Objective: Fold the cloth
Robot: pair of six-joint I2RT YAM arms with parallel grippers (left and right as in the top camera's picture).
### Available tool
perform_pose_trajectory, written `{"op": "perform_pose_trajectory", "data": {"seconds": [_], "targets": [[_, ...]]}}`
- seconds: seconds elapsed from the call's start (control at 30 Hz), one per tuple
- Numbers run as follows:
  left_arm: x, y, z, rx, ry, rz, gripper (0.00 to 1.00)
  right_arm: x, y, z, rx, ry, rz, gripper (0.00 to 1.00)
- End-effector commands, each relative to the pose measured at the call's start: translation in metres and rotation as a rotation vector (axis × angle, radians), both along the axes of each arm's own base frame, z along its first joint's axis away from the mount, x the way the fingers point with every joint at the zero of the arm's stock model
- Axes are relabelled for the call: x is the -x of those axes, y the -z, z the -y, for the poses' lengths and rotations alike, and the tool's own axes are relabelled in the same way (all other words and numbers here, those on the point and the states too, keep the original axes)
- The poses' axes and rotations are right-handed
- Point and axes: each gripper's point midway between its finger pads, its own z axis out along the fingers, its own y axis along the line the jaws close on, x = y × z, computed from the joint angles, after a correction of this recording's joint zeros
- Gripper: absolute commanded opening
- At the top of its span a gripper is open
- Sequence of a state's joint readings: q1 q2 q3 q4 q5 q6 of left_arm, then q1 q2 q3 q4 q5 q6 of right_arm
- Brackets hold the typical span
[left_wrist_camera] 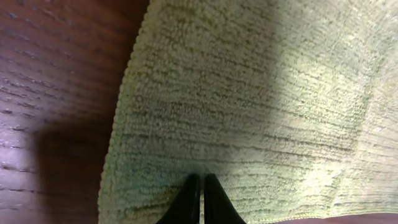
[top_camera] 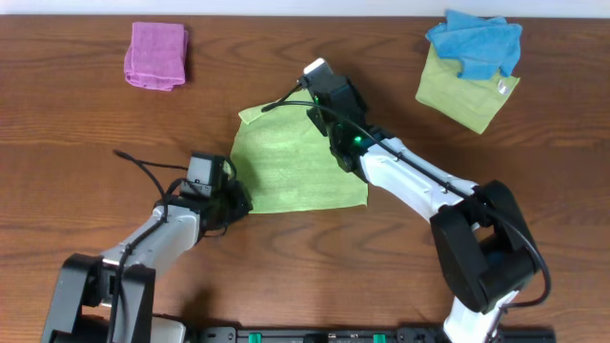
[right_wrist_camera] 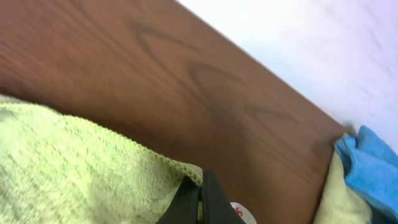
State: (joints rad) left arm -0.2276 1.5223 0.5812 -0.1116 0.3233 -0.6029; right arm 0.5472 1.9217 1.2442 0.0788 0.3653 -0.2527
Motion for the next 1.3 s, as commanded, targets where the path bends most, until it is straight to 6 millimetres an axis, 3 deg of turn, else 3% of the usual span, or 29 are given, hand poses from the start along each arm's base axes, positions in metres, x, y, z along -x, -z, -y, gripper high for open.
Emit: {"op": "perform_pose_trajectory", "data": {"seconds": [0.0,0.2,0.23,0.27,0.3,0.33,0.37,0.63,0.8,0.83,0.87,0.9,0.93,1.1,1.27], "targets": [[0.004,0.01,-0.009,-0.081,-0.025,-0.015,0.06,-0.014,-0.001,0.006,-0.058,0.021,0.014,0.01],[0.009,0.012,-0.008,-0.09,-0.023,-0.037,0.06,-0.027,0.024,0.024,-0.072,0.078,-0.005,0.01],[0.01,0.012,-0.008,-0.091,-0.023,-0.039,0.06,-0.03,0.029,0.028,-0.081,0.1,-0.006,0.09],[0.011,0.013,-0.008,-0.091,-0.023,-0.042,0.06,-0.034,0.037,0.034,-0.1,0.135,-0.008,0.4],[0.011,0.013,-0.008,-0.092,-0.023,-0.045,0.06,-0.037,0.042,0.039,-0.115,0.161,-0.007,0.81],[0.012,0.013,-0.009,-0.093,-0.022,-0.048,0.06,-0.038,0.044,0.042,-0.126,0.177,-0.007,0.99],[0.013,0.013,-0.009,-0.093,-0.022,-0.051,0.06,-0.039,0.045,0.044,-0.132,0.184,-0.006,0.99],[0.013,0.014,-0.01,-0.098,-0.024,-0.051,0.06,-0.043,0.021,0.051,-0.09,0.235,0.001,0.99],[0.012,0.014,-0.013,-0.114,-0.032,-0.047,0.06,-0.017,0.001,0.038,-0.109,0.173,-0.091,0.99],[0.012,0.014,-0.013,-0.115,-0.032,-0.047,0.06,-0.005,-0.001,0.032,-0.113,0.134,-0.138,0.95],[0.011,0.014,-0.013,-0.117,-0.033,-0.046,0.06,0.006,-0.001,0.027,-0.113,0.103,-0.183,0.68],[0.011,0.014,-0.013,-0.118,-0.034,-0.044,0.06,0.015,0.001,0.024,-0.117,0.087,-0.22,0.32],[0.01,0.014,-0.013,-0.117,-0.034,-0.042,0.06,0.027,0.005,0.023,-0.145,0.095,-0.279,0.04],[0.008,0.013,-0.013,-0.115,-0.034,-0.031,0.06,0.075,0.04,0.039,-0.138,0.195,-0.52,0.02],[0.008,0.013,-0.013,-0.116,-0.034,-0.031,0.06,0.091,0.062,0.043,-0.112,0.194,-0.599,0.02]]}}
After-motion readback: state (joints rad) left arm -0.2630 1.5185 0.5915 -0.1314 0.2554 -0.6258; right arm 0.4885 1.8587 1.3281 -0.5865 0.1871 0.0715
